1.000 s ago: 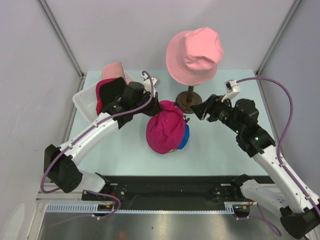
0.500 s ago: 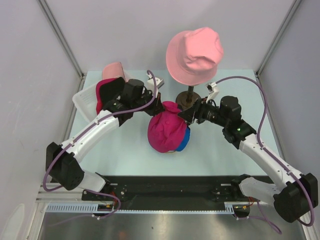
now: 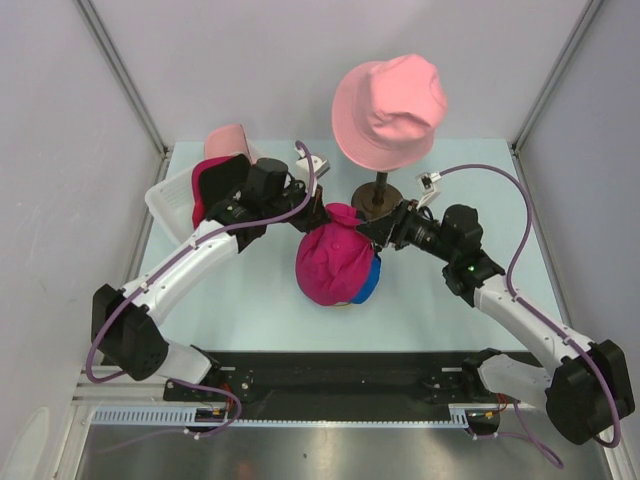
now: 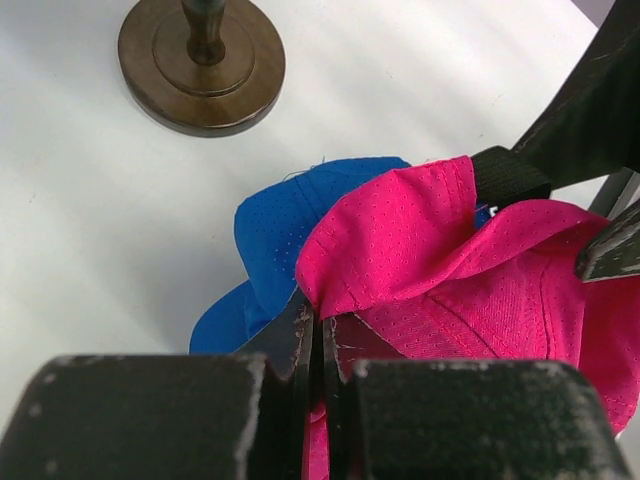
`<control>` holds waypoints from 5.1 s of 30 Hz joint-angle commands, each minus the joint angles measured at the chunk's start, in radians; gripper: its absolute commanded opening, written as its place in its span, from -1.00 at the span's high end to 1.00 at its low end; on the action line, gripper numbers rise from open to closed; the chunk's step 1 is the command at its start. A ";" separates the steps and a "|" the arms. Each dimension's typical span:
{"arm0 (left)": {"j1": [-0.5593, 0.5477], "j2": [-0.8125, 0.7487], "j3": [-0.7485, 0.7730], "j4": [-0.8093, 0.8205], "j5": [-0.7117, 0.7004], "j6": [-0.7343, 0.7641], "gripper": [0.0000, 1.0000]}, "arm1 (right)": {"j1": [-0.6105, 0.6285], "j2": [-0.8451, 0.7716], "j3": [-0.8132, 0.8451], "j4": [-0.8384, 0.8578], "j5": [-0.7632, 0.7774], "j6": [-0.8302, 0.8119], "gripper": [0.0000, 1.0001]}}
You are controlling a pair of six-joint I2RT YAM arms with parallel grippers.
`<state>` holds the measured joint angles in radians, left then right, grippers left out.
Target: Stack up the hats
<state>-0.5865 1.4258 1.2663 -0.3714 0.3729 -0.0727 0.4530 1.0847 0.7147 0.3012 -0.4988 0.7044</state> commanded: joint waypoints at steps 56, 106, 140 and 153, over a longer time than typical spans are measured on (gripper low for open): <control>-0.033 -0.280 -0.094 0.046 -0.172 -0.236 -1.00 | 0.058 -0.077 0.060 -0.585 0.477 -0.088 1.00; 0.301 -0.159 -0.915 0.905 0.142 -0.696 -0.50 | 0.098 -0.032 0.031 -0.640 0.575 -0.078 1.00; 0.315 -0.367 -0.176 -0.165 -0.604 -0.309 -1.00 | 0.047 -0.319 0.171 -0.765 0.803 -0.186 -0.44; 0.373 0.077 0.038 -0.080 -0.589 -0.133 -1.00 | 0.073 -0.341 0.120 -0.643 0.783 -0.155 -0.47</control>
<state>-0.2398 1.4181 1.2606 -0.5003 -0.2718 -0.2752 0.5129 0.7681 0.8322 -0.4156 0.2710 0.5674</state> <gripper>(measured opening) 0.996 0.733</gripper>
